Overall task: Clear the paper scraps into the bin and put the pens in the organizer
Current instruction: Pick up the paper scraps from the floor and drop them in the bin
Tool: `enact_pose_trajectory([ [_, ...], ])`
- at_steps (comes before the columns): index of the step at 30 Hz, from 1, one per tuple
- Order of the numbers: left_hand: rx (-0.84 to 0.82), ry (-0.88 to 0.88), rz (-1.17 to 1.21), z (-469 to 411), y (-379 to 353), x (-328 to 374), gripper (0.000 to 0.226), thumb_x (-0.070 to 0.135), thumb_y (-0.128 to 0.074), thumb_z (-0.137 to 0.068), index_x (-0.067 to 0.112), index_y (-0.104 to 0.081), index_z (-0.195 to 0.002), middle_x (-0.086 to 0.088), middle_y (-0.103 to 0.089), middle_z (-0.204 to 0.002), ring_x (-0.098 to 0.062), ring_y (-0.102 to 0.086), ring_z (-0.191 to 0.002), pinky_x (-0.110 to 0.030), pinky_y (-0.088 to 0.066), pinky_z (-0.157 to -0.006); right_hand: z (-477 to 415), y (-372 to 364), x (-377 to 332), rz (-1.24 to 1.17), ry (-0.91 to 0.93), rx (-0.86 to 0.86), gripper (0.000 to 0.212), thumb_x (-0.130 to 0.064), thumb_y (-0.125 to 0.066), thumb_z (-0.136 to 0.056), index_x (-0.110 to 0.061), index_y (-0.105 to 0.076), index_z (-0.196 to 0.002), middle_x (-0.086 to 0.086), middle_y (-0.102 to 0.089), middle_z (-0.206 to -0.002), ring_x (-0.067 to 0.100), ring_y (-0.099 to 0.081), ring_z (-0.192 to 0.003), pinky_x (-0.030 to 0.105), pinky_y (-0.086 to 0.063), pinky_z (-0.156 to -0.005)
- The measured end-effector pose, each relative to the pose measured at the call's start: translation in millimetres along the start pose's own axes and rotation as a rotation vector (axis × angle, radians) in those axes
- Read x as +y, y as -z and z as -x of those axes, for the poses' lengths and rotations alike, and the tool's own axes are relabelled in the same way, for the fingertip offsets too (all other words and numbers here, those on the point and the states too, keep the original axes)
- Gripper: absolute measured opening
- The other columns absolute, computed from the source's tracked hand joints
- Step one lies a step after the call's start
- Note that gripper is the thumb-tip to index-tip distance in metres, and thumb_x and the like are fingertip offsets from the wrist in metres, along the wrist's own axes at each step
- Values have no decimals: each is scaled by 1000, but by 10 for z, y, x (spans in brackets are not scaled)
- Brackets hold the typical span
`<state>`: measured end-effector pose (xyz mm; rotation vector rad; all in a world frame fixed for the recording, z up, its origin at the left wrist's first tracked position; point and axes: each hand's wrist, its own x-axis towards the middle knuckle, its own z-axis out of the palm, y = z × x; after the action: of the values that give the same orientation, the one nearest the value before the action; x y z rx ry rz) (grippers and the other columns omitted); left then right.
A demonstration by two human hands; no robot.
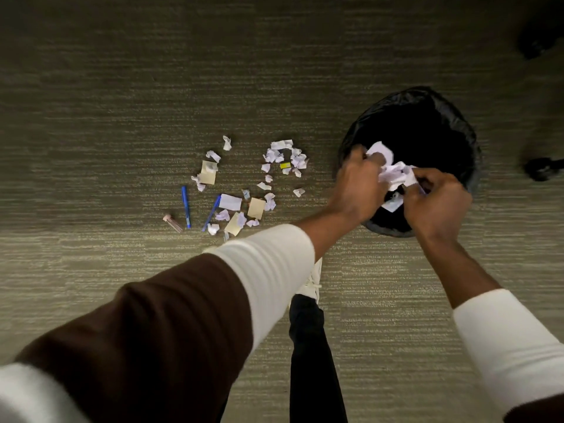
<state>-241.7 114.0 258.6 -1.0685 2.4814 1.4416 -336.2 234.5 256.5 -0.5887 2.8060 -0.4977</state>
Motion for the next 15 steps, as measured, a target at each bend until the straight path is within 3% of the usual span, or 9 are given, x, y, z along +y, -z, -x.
enact_pose_trajectory([
  [5,-82,-60,-42,31,-11,29,63,11,-70,-92,5,-48,-151,-19,-48,-152,-40,-56,-134,-47,-51,-108,-19,25,54,10,-79,19,48,-4,-51,-80,-14,-73,-122,16,-71,-122,37,-72,-101,40,-54,-93],
  [9,30,-55,-91,229,107,-280,38,15,-64,-94,12,-62,-132,-8,-59,-132,-30,-64,-117,-46,-58,-93,256,-54,-74,-100,90,13,32,-6,-52,-81,-14,-74,-103,11,-71,-104,28,-69,-79,36,-55,-79],
  [12,-3,42,-144,410,217,-675,21,15,-63,-94,16,-68,-114,-4,-65,-121,-29,-67,-107,-42,-58,-84,542,-291,-192,-208,193,-160,21,-4,-61,-85,-16,-73,-97,4,-72,-96,18,-67,-68,32,-57,-72],
  [15,-79,183,-233,604,321,-1156,17,18,-62,-95,15,-71,-109,-6,-68,-120,-31,-66,-111,-43,-59,-84,827,-638,-277,-203,270,-373,19,-3,-65,-85,-17,-71,-95,-2,-73,-91,12,-66,-67,28,-57,-68],
])
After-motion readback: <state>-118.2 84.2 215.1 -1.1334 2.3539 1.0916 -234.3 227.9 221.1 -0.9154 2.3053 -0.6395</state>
